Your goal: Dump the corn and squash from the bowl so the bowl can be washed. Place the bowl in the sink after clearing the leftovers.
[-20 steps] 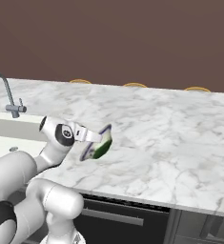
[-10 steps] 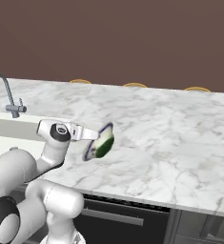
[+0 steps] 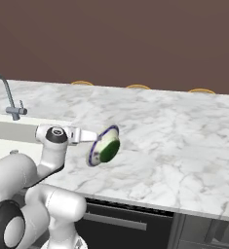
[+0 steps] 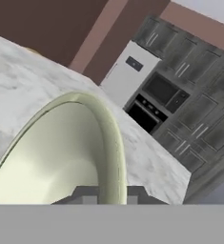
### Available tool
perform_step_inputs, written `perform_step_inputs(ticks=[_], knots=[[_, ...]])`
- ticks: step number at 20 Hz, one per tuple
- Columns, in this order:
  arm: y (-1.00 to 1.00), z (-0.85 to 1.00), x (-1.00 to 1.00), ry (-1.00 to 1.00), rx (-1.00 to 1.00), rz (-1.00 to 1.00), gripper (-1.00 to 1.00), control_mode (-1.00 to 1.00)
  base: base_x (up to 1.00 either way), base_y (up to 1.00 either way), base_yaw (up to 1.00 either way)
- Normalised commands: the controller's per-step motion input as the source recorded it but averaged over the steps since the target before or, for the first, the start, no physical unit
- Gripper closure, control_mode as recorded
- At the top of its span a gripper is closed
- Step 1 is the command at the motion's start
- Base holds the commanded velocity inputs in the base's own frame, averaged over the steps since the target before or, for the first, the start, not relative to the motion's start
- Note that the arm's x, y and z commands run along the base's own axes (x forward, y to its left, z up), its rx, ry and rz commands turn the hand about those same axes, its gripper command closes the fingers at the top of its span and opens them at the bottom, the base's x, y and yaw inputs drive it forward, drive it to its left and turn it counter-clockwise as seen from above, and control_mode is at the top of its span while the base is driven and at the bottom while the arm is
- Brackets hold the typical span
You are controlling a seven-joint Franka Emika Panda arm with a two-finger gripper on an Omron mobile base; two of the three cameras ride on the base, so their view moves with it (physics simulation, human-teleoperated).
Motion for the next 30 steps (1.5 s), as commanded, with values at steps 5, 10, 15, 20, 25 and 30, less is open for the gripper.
perform_step_inputs(ticks=[5, 10, 15, 20, 25, 30], knots=[[0.0, 0.08, -0.07, 0.11, -0.13, -0.05, 1.0, -1.0, 0.0, 0.0, 0.0], [0.0, 0.22, -0.27, 0.06, -0.12, -0.08, 1.0, -1.0, 0.0, 0.0, 0.0], [0.0, 0.38, -0.42, 0.0, -0.12, -0.07, 1.0, -1.0, 0.0, 0.0, 0.0], [0.0, 0.41, -0.39, 0.0, -0.1, -0.05, 1.0, -1.0, 0.0, 0.0, 0.0], [-0.02, 0.28, -0.45, -0.13, 0.02, 0.0, 1.0, -1.0, 0.0, 0.0, 0.0], [0.0, 0.33, -0.35, -0.18, 0.3, 0.0, 1.0, -1.0, 0.0, 0.0, 0.0]])
